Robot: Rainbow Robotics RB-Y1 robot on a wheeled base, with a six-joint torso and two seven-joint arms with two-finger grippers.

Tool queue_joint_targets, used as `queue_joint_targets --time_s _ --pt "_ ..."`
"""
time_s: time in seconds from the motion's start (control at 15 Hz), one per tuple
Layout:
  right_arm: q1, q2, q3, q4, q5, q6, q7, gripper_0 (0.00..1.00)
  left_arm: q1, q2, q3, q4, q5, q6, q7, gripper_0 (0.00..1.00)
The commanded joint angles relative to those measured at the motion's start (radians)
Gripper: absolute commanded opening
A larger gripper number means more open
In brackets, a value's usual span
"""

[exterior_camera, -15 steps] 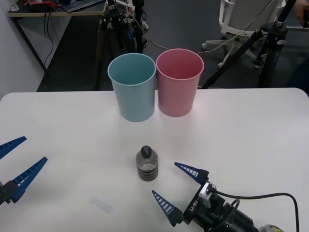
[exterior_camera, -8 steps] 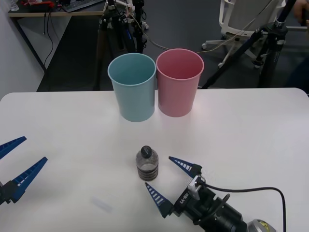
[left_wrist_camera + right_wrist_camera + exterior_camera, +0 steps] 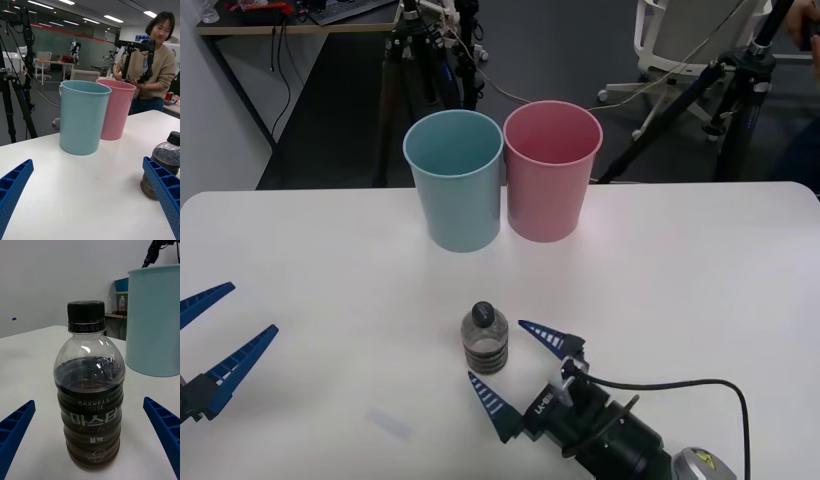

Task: Grasp the object on the table and drop it into the matching bin: aluminum can to the light blue bin, PET bottle to the pink bin.

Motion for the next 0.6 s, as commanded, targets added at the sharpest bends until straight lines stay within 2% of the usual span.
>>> queue_joint_targets --time_s 0.07,0.33,0.6 --pt "-0.011 0.014 0.018 0.001 0.001 0.044 0.003 1.00 0.000 0.000 0.000 0.000 0.000 0.000 0.000 1.00" --pt "-0.037 0.017 0.049 0.003 0.000 0.106 0.003 1.00 0.000 0.000 0.000 0.000 0.000 0.000 0.000 1.00" --pt "-0.086 0.060 0.037 0.072 -0.014 0.090 0.003 1.00 0.000 0.000 0.000 0.000 0.000 0.000 0.000 1.00"
